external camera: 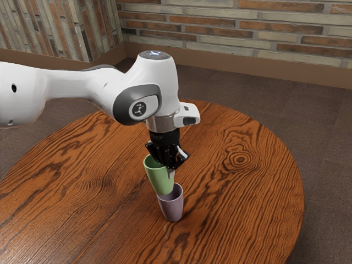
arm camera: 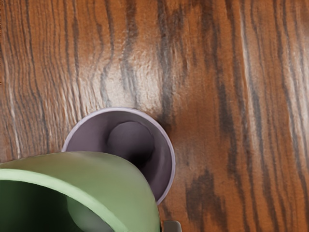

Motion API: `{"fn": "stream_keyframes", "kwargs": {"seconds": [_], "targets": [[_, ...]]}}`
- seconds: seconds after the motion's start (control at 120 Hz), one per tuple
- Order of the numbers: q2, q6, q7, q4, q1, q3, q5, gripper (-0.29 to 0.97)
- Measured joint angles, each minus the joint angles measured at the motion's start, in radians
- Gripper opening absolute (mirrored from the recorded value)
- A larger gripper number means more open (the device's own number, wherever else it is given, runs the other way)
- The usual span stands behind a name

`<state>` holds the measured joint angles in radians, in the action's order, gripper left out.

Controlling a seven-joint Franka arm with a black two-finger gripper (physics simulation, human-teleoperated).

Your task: Place the left cup onto the right cup

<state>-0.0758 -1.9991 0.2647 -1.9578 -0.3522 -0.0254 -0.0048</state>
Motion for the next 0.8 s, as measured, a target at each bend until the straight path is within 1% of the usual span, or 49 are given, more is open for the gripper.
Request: {"fn": "stream_keyframes", "kwargs": {"seconds": [0.8], "targets": [[-0.044, -0.022, 0.050, 0.012, -0.009, -0.004, 0.000, -0.10]]}}
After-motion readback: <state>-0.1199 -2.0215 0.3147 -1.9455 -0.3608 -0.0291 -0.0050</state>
